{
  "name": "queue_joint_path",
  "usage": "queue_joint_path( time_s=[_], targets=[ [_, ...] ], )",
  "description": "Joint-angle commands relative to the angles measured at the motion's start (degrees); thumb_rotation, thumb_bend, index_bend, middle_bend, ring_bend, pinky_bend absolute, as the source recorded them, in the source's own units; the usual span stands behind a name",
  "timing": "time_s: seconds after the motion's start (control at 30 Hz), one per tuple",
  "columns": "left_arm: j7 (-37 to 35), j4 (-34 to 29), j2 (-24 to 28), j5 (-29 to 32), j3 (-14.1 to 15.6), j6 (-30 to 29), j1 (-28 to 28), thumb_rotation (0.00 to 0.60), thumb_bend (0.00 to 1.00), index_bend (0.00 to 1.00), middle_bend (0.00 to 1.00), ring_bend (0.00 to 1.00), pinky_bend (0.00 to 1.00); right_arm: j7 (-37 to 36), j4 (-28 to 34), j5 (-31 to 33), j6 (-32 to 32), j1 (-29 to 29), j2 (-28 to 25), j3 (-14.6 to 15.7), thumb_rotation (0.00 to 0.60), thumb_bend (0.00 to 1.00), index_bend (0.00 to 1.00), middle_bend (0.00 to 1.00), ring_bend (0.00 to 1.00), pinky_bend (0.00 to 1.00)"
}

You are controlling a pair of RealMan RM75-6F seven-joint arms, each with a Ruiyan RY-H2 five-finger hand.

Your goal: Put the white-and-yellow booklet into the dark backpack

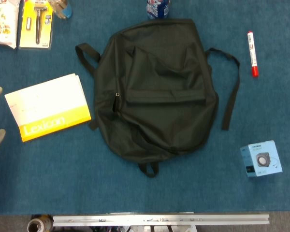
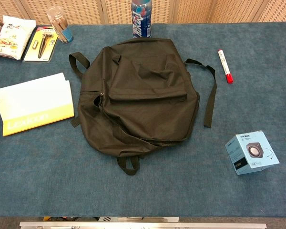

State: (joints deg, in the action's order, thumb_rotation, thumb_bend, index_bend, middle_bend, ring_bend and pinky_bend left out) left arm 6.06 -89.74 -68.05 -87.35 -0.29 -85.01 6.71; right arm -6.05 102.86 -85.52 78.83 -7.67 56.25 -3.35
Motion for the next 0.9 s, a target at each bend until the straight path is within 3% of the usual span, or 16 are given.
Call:
queue_joint_path(
  time_s=[0.03,0.4,0.7,0.9],
  targets=[
    [0.15,0.22,-0.25,0.33,-0.06,0.36,-0.02,0.600,0.17,0.14,0.12,0.08,0.20,0.14,0.41,-0.22,0.04,-0.19,-0.26,-0.14,0.600,0.26,0.29,0.38,0.27,0.45],
    [-2.19,1.50,0.55,-1.76,0.52,2.61,1.48,0.600,0.17,0.16,0.12,0.08,0.20,-0.54,2.35,0.29,1.94,-0.67,-1.83,-2.28,0.600,0.26,0.29,0.38,0.27,0.45],
    [-2.00,2.85,-0.37,-3.23,2.27,9.32,4.72,0.600,0.17,0.17,0.12,0.08,0.20,-0.27,3.48,1.17,1.76,-0.85,-2.60,-2.70,0.600,0.26,0.29,0.38,0.27,0.45],
    [-0.86,3.96,-1.92,-2.23,2.89,14.01,6.63,0.600,0.16,0.12,0.11,0.08,0.19,-0.26,3.29,1.39,1.67,-0.61,-2.29,-2.34,0.600,0.26,0.29,0.38,0.27,0.45]
  ],
)
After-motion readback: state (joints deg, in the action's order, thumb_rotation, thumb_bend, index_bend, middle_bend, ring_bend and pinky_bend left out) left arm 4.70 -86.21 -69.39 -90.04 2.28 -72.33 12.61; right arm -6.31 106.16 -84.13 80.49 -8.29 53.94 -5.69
